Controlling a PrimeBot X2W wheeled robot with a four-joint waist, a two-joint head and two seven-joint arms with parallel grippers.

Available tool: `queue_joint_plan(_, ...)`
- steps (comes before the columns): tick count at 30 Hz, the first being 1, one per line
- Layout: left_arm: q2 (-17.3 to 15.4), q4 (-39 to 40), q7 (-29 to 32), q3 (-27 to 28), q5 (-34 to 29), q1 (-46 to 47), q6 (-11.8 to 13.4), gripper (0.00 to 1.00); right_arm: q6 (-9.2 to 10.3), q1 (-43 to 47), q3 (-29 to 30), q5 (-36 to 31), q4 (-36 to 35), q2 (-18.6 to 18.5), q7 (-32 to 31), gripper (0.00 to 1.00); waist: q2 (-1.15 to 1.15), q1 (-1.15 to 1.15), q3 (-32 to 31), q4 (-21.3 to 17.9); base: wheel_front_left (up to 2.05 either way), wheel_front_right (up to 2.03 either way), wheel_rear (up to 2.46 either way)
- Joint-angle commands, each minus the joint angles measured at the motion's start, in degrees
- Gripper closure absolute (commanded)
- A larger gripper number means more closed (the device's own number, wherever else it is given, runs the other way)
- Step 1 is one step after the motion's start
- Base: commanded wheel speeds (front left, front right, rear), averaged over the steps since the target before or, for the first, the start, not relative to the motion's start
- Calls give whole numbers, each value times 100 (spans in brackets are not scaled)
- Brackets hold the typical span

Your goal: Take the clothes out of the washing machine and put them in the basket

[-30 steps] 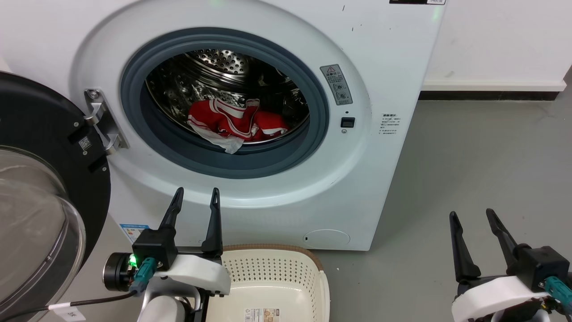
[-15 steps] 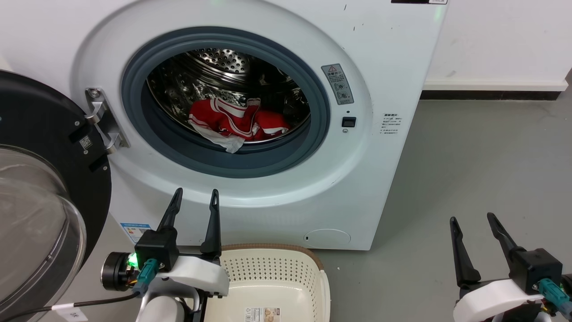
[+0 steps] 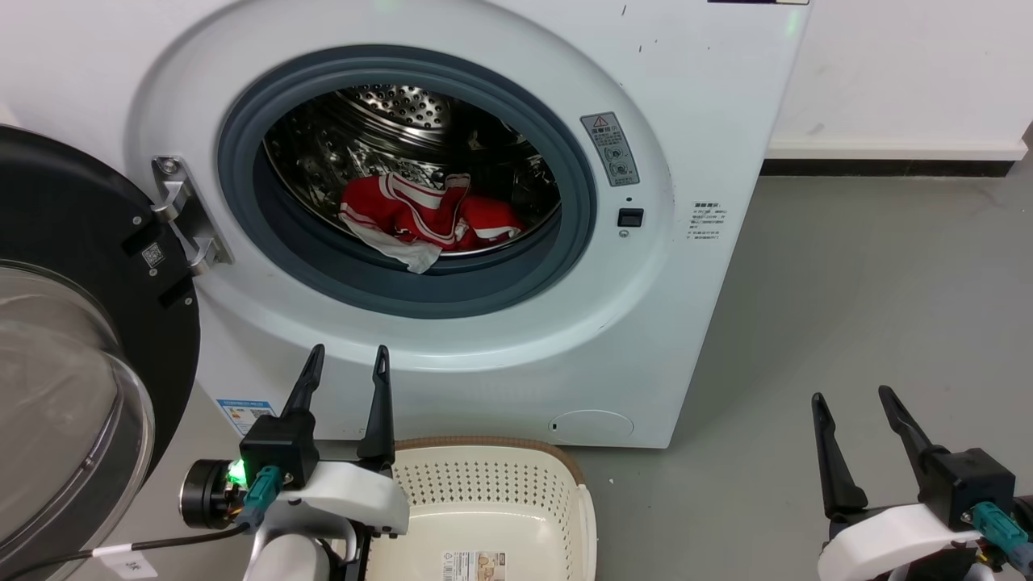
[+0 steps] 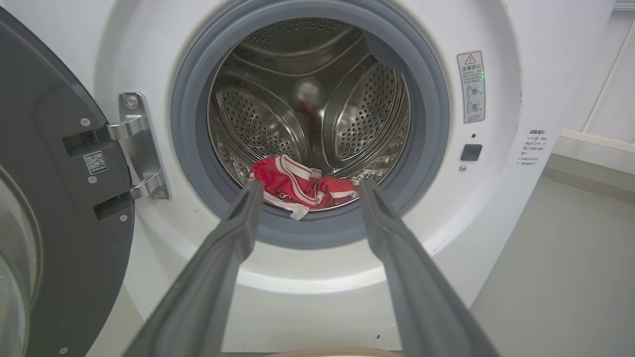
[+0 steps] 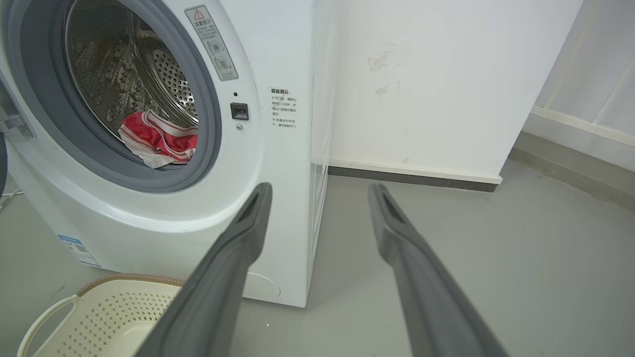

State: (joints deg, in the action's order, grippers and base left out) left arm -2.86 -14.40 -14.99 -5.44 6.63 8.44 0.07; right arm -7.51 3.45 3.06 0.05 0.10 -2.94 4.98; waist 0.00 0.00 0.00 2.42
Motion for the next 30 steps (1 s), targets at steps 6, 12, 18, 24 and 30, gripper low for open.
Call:
queue_joint_plan(6, -11, -196, -29, 57, -95, 398, 27, 0, 4, -179, -74, 40, -140, 11, -36, 0, 0, 0, 331, -75, 0, 0, 0)
queue_joint_plan(12, -80, -514, -23, 202, -101, 1063, 82, 0, 4, -447, -187, 26, -356, 11, -72, 0, 0, 0, 1000, -260, 0, 0, 0)
queue_joint_plan(18, -263, -1013, -23, 374, -64, 1945, 98, 0, 4, -775, -324, 66, -582, 13, -57, 0, 0, 0, 1824, -472, 0, 0, 0)
queue_joint_plan(24, -523, -1557, -22, 505, -50, 2809, 59, 0, 4, -1109, -483, 115, -646, 13, 1, 0, 0, 0, 2466, -692, 0, 0, 0)
queue_joint_plan(30, -931, -2318, 85, 519, -98, 3857, -42, 0, 4, -1427, -671, 276, -559, 13, 129, 0, 0, 0, 3025, -985, 0, 0, 0)
